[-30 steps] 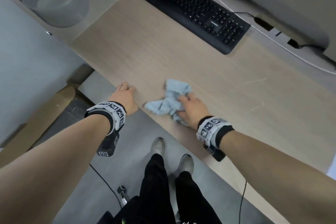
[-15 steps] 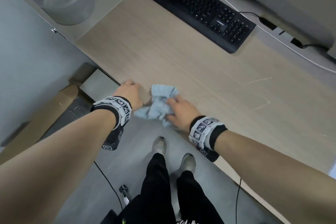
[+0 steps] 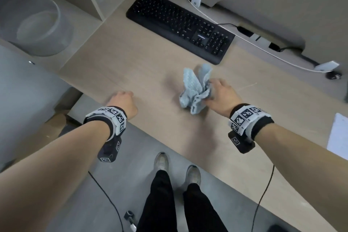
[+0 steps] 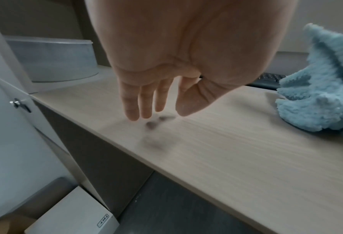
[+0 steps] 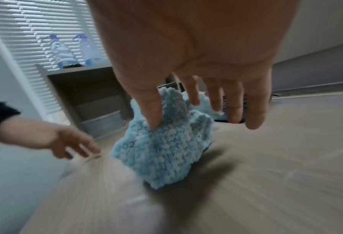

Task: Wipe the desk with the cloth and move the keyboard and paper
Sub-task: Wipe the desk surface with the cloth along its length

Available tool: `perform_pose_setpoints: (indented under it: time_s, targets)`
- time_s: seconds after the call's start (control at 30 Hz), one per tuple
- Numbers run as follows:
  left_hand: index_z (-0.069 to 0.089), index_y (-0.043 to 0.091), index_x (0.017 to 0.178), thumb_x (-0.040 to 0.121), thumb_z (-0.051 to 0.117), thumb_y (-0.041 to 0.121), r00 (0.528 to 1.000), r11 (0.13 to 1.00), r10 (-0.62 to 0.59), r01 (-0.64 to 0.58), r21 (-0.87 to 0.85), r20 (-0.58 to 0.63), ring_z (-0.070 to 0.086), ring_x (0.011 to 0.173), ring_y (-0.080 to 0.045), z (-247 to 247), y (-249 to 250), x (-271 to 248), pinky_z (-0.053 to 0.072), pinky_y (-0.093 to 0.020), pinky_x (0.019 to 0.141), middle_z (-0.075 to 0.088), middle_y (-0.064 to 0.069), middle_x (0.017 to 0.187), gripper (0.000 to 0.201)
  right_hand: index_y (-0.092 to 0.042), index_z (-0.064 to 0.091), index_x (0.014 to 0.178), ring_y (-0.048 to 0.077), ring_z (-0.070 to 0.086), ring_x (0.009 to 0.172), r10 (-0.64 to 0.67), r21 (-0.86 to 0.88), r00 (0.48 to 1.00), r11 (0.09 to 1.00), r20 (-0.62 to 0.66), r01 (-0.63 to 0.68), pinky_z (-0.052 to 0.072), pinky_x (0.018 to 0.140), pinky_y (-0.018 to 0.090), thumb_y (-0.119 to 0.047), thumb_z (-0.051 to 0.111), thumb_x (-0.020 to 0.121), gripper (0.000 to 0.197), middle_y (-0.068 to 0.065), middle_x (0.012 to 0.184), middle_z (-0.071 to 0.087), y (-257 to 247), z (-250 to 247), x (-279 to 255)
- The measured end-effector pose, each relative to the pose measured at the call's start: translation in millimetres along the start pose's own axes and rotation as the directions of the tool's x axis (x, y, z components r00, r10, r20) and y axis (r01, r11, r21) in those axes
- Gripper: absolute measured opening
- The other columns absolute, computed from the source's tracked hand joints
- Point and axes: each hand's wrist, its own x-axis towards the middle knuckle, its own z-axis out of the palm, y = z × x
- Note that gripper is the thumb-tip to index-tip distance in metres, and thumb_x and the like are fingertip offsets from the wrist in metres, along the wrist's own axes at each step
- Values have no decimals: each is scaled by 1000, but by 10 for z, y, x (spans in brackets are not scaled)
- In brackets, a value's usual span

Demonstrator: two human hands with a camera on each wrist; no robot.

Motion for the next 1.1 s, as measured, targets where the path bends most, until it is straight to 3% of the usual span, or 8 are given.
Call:
perform_pose_setpoints:
  time_s: [0.13, 0.33, 0.5, 0.6, 0.77, 0.9, 1.03, 1.1]
  targets:
    - [40, 14, 144, 80, 50, 10, 1000, 1000, 15, -15, -24, -14, 42, 132, -33, -90, 90, 129, 38, -43, 106, 39, -13, 147, 65, -30, 16, 153, 28, 15, 147, -175, -191, 973, 961, 151, 202, 30, 114, 50, -56, 62, 83, 88, 1, 163, 7, -261, 192, 74]
    - [41, 12, 141, 80, 50, 11, 996, 997, 73, -73, 0, -58, 38, 132, -34, -182, 243, 318, 35, -41, 107, 33, -12, 149, 61, -30, 12, 153, 38, 13, 143, -161, -321, 960, 918, 231, 231, 28, 115, 49, -41, 59, 89, 80, 9, 159, 12, -368, 569, 299]
    - [45, 13, 134, 77, 52, 14, 982, 986, 166, -165, 25, -86, 40, 130, -33, -233, 250, 604, 39, -43, 105, 39, -10, 142, 58, -26, 20, 150, 40, 10, 145, 114, -271, 988, 959, 104, -82, 25, 117, 50, -30, 56, 90, 70, 10, 160, 7, 54, 239, 685]
    - [38, 16, 142, 75, 52, 15, 974, 981, 191, -189, 35, -117, 26, 141, -29, -246, 253, 754, 35, -49, 110, 30, -7, 151, 69, -21, 25, 146, 41, 13, 143, 37, -305, 994, 952, 98, -5, 22, 116, 54, -38, 54, 90, 65, 14, 159, 9, -220, 278, 930]
    - [31, 20, 146, 74, 52, 13, 963, 975, 223, -219, 43, -152, 11, 147, -26, -250, 404, 869, 28, -48, 115, 15, -5, 160, 75, -22, 9, 156, 33, -10, 151, -115, -226, 975, 961, 189, 158, 4, 123, 49, -18, 54, 93, 77, 4, 165, -9, -499, 488, 910]
    - [27, 21, 149, 80, 51, 14, 940, 945, 327, -324, 52, -100, 5, 149, -24, -219, 756, 836, 23, -46, 118, 9, -2, 162, 73, -21, 10, 156, 30, -6, 151, 86, -175, 996, 981, 37, -78, 10, 123, 47, -21, 53, 96, 74, 0, 165, -3, 241, 424, 601]
    - [22, 21, 152, 81, 52, 15, 889, 892, 451, -448, 60, -76, 4, 149, -26, -175, 1181, 848, 19, -46, 120, 7, -3, 163, 77, -14, 18, 153, 41, 5, 148, 415, -60, 903, 904, -109, -423, 15, 120, 51, -29, 51, 95, 69, 11, 164, 5, 896, 219, 444]
    - [19, 21, 153, 82, 53, 16, 871, 871, 489, -484, 87, -56, 3, 149, -27, -155, 1373, 853, 17, -45, 120, 4, -3, 163, 79, -14, 17, 153, 43, 3, 147, 429, -38, 901, 901, -70, -432, 14, 119, 55, -29, 54, 93, 72, 12, 163, 4, 755, 254, 421]
